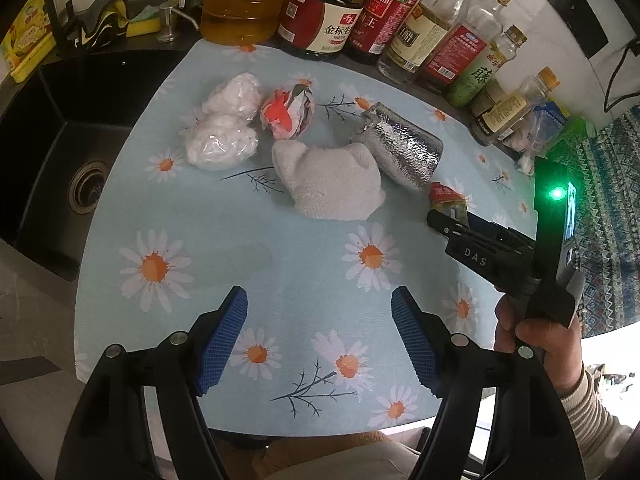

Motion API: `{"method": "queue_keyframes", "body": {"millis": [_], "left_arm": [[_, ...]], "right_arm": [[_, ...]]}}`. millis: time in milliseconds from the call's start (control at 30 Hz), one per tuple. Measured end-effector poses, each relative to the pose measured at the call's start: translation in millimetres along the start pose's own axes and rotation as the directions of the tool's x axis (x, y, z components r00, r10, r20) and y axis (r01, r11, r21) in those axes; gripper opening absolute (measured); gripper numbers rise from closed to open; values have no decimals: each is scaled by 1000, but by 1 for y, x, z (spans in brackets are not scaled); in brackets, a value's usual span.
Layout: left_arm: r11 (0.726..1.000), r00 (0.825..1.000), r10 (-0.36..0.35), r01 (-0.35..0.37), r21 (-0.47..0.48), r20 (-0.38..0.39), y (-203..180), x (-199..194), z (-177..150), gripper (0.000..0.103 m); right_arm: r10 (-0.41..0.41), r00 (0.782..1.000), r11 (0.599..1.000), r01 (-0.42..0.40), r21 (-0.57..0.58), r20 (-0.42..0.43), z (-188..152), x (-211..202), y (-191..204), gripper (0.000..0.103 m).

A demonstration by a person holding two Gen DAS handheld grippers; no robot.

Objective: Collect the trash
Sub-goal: 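Close the right tool on the snack packet while the left tool grips the knit cloth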

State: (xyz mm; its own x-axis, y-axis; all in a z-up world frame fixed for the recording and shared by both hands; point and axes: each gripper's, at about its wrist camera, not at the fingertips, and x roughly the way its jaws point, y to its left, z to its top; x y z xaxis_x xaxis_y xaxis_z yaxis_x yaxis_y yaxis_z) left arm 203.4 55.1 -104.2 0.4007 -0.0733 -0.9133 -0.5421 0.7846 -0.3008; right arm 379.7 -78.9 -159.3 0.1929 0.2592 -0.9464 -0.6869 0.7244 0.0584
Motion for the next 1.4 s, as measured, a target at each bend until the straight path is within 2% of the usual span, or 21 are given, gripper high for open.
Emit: {"method": "queue_keyframes", "body": {"millis": [333,733,900,1033,1400], "left_arm": [[999,999,32,-32,14,-12,-10,12,13,72],[997,998,60,-58,58,-25,-35,32,40,72],[991,993,112,-110,70,-28,-42,45,54,72],[991,992,125,-124,55,-32,-44,55,63,72],[976,976,215,-214,25,-28,-46,86,78,70]], "right_arm": [[44,999,998,-45,32,23,-4,-16,-13,49],[178,981,977,-186,105,78,-13,-53,-38,49],[208,974,967,-219,127,90,-20,-62,-48,49],[225,970,962,-237,137,98,-23,-65,-55,49],[270,961,953,-275,128,56,-40,-58,-60,49]]}}
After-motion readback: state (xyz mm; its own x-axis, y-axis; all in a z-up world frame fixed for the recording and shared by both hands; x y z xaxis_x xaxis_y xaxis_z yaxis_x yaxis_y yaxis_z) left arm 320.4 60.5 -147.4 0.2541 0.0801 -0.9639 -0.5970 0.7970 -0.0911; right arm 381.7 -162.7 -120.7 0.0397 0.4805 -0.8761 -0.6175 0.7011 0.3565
